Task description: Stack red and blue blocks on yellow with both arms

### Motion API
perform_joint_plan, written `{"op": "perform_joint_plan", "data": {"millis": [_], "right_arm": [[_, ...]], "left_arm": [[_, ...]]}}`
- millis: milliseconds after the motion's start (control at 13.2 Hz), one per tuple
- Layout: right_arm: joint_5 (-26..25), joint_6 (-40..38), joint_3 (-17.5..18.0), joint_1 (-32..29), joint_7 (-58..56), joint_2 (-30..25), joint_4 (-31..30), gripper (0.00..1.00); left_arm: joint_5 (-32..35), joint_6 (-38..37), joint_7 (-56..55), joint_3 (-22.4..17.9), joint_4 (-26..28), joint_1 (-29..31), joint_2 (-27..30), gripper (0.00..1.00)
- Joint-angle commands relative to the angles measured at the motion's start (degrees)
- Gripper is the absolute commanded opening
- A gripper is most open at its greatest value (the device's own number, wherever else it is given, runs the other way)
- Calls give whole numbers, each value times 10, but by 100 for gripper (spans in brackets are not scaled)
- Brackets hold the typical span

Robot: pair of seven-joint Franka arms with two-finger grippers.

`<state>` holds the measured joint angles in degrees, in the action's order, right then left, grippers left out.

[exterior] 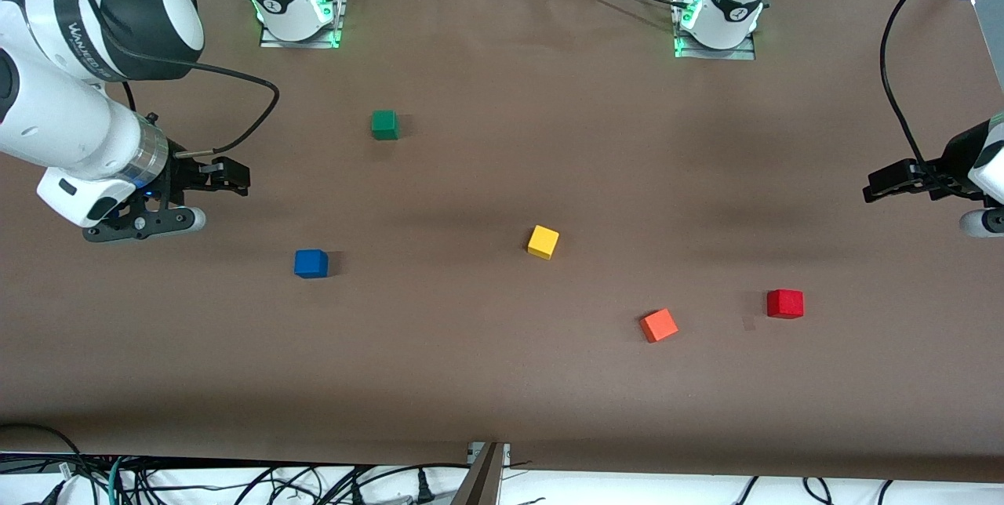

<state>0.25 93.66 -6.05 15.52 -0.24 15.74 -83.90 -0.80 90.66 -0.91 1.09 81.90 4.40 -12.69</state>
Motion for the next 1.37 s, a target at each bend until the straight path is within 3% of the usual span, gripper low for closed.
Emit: {"op": "perform_joint_plan", "data": {"millis": [0, 380, 608, 1064, 1292], "right_arm": [[5, -4, 0, -5, 6, -5, 12, 100], [-11, -3, 3, 4, 3, 0, 9, 100], [-6, 12, 3, 1, 6, 3, 10, 100], [-7, 13, 1, -5, 1, 3, 5, 100], [-6, 11, 2, -3, 7, 2, 5, 100]], "left_arm": [[-8, -10, 1, 0, -21, -1, -9, 100], [-9, -16, 5, -2, -42, 6, -29, 100], [-10, 4, 7, -2, -40, 9, -92, 100], [-2, 200, 10, -2, -9, 1, -250, 100], [2, 336, 52, -1, 65, -3, -275, 100]]}}
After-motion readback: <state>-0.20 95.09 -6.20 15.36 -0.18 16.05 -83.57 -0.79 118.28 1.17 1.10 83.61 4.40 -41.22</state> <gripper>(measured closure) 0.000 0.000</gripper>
